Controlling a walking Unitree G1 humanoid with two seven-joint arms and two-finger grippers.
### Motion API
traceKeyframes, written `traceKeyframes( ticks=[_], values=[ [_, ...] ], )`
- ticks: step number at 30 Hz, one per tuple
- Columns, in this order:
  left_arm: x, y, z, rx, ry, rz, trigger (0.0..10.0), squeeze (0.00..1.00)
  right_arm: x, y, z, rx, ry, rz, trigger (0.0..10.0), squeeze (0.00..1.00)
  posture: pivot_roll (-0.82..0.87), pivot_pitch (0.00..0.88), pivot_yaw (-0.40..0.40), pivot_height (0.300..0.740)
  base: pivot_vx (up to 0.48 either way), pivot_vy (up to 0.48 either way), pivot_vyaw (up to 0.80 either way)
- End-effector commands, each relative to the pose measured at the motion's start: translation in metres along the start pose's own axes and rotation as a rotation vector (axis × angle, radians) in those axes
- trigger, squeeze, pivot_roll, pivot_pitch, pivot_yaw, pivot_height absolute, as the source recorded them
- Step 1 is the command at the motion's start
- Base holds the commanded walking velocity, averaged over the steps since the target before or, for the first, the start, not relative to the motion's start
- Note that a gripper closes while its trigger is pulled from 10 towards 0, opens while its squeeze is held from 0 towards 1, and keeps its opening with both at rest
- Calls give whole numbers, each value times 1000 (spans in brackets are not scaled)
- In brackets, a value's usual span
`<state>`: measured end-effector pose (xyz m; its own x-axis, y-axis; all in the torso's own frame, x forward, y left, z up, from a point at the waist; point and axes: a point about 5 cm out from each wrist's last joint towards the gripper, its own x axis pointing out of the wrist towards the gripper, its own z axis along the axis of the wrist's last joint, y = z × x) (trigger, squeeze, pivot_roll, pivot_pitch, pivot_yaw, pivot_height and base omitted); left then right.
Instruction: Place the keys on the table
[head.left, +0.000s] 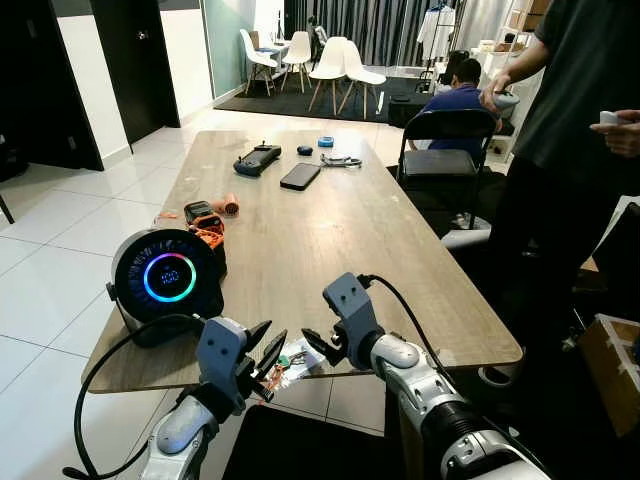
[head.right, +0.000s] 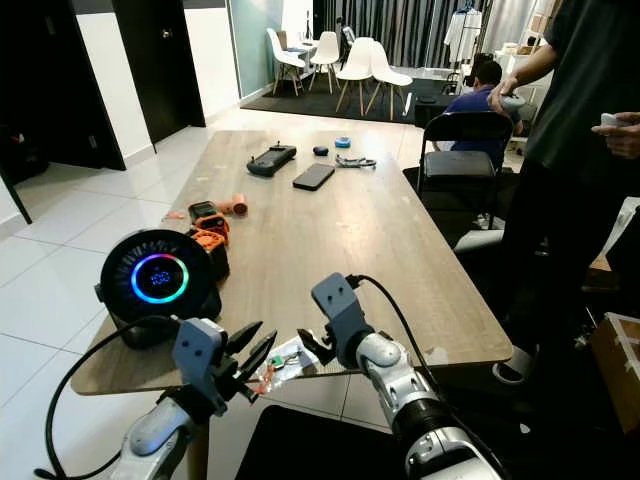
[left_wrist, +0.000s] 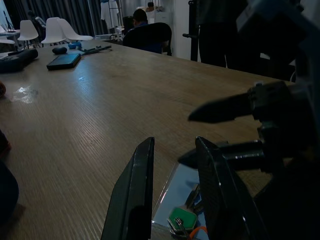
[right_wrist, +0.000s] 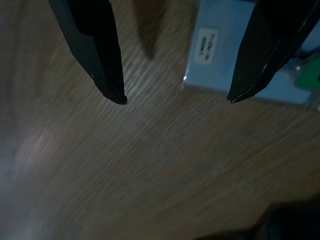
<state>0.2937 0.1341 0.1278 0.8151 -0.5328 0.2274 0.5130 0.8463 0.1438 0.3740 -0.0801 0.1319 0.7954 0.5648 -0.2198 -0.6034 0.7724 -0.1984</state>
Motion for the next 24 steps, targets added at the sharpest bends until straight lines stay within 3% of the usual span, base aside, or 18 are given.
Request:
traceKeyframes(
  ticks=[1,14,19,24],
  values=[
    [-3,-1,-2,-9,9,3,10000,0,0,5,-10,22,45,22,10000,0,24,124,-28,740,0,0,0],
    [-2,-3,-2,-14,6,2,10000,0,-3,4,-17,27,126,69,10000,0,22,122,-29,740,0,0,0],
    [-2,-3,-2,-15,5,3,10000,0,-4,2,-19,-93,192,86,10000,0,23,122,-31,740,0,0,0],
    [-2,-4,-2,-16,4,2,10000,0,-8,-3,-25,-141,257,71,10000,0,24,121,-31,740,0,0,0]
  ],
)
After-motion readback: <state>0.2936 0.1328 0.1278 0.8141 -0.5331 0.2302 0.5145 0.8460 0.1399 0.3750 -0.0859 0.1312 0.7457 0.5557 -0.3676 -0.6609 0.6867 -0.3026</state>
